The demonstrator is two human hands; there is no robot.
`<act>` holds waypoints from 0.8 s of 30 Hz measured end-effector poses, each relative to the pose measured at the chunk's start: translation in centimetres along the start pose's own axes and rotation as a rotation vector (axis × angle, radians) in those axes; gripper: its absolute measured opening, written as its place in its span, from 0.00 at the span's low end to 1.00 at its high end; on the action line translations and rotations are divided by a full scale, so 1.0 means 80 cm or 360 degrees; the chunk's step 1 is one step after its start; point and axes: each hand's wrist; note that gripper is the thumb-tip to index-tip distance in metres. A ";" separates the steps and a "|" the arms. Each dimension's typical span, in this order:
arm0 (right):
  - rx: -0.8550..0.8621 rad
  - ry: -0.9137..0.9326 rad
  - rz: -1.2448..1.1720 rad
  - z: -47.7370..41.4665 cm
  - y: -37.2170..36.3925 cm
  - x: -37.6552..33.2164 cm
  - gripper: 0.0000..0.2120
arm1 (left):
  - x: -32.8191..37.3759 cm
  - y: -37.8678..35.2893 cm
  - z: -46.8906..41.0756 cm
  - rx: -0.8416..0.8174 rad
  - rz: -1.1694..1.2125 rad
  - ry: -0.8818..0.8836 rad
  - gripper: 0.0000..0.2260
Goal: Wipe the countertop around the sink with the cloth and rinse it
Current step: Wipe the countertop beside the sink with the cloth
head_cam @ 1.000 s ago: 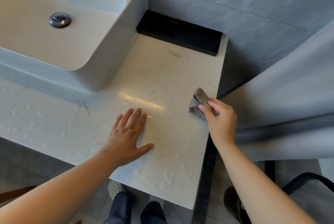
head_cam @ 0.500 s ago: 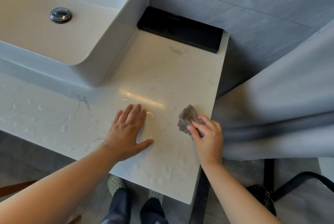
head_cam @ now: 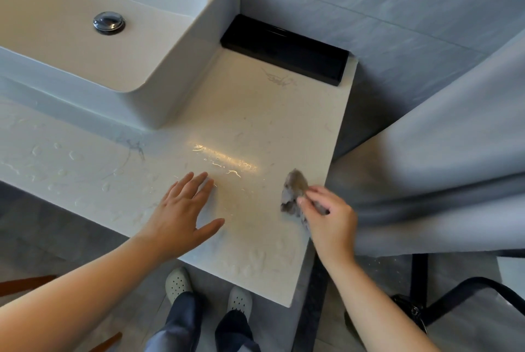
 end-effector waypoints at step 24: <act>-0.0081 -0.0088 0.0123 0.057 -0.042 -0.004 0.13 | -0.051 -0.017 0.036 -0.0016 0.0011 0.0031 0.42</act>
Point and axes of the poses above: each hand's wrist, its own z-axis away from the middle knuckle, its own y-axis out of the back of the hand, x = y × z, and after that the axes turned 1 degree about z, right-handed
